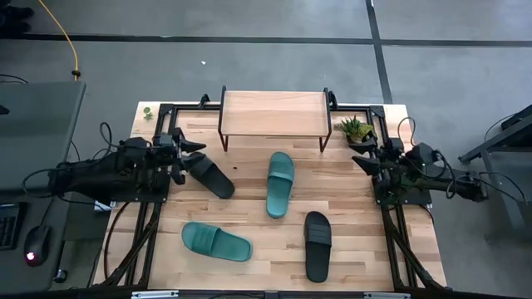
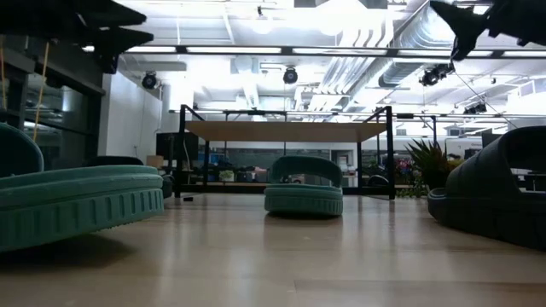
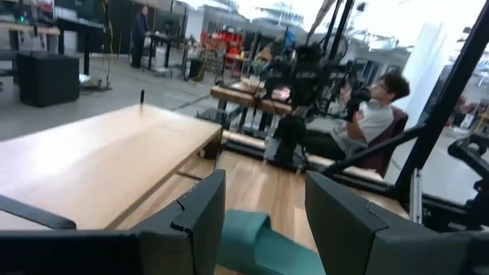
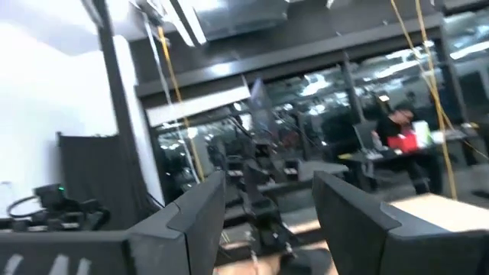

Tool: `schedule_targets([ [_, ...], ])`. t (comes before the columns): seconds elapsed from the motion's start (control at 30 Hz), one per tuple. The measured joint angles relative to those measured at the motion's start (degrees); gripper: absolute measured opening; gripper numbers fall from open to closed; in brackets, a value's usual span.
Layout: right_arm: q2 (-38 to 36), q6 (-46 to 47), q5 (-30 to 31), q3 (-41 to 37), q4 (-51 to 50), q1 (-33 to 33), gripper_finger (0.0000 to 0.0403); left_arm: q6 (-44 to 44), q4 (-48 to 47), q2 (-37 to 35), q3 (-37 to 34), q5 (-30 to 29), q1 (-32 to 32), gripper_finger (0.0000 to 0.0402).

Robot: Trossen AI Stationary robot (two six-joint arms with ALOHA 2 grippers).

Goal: Pick and place slides into the shelf
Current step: Put the bottom black slide on the shelf

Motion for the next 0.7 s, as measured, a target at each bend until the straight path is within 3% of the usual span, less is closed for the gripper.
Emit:
schedule_targets([
  [0.2,1.56,-3.43,1.21,0.00,5.51,5.71,0.0188,-0.27,5.91,4.55,0.01,0.48,0.00,0.0163],
  [0.43,9.54,-8.60,2.05,2.77,12.16,11.78,0.0188,0.20,5.13,6.05,3.43,0.48,0.00,0.0163],
  [0.57,17.30,-11.72,7.10,8.37,5.96,15.78,0.0188,0.17,4.32,6.09,4.70,0.48,0.00,0.0163],
  [0.7,26.73,-14.74,15.96,15.53,-0.20,20.24,0.0188,0.20,2.73,6.09,4.70,0.48,0.00,0.0163],
])
